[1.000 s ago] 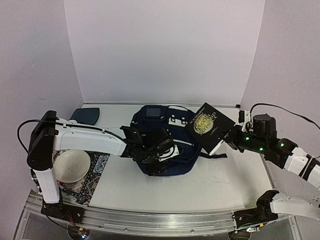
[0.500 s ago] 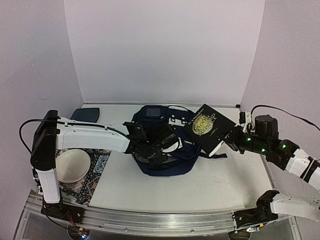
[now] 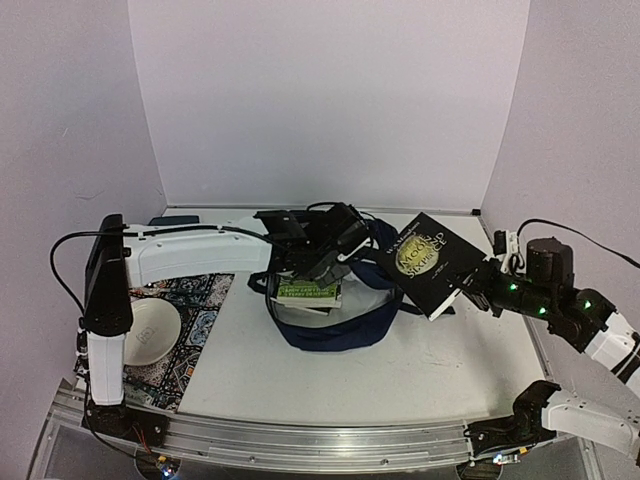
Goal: Pack the student bag
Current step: Pick up the largest pocket of the bag from the student bag, then place the book in the largest pocket of the bag.
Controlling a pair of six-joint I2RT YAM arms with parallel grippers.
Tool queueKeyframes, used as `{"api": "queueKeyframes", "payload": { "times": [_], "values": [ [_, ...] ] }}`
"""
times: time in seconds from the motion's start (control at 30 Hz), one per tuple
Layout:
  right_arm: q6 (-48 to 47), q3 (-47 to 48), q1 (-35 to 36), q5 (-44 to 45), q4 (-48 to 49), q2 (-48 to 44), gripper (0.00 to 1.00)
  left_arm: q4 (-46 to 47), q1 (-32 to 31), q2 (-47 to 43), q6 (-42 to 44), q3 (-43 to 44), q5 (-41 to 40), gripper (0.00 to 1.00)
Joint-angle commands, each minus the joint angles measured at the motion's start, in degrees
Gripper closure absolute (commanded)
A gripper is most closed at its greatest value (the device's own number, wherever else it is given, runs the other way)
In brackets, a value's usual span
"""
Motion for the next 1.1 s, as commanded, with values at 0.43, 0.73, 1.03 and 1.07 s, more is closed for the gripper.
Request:
{"api": "queueKeyframes", "payload": {
  "times": [0.43, 0.73, 1.03, 1.07],
  "values": [
    [9.37, 3.79, -0.03, -17.81, 16.96, 1.03, 1.0, 3.22, 6.59, 6.97, -8.86, 21.06, -3.45, 1.0],
    [14.49, 1.32, 0.25, -24.12, 21.25, 3.31, 1.0, 3.27, 9.54, 7.88, -13.67, 21.76, 1.99, 1.0],
    [20.64, -4.5, 2.84, -21.61, 35.61, 9.22, 1.0, 3.21, 10.15, 5.04, -18.4, 20.45, 9.3, 1.0],
    [21.49, -5.08, 3.74, -21.0, 38.7, 11.14, 1.0, 3.25, 10.15, 4.43, -19.02, 19.97, 10.35, 1.0]
  ]
}}
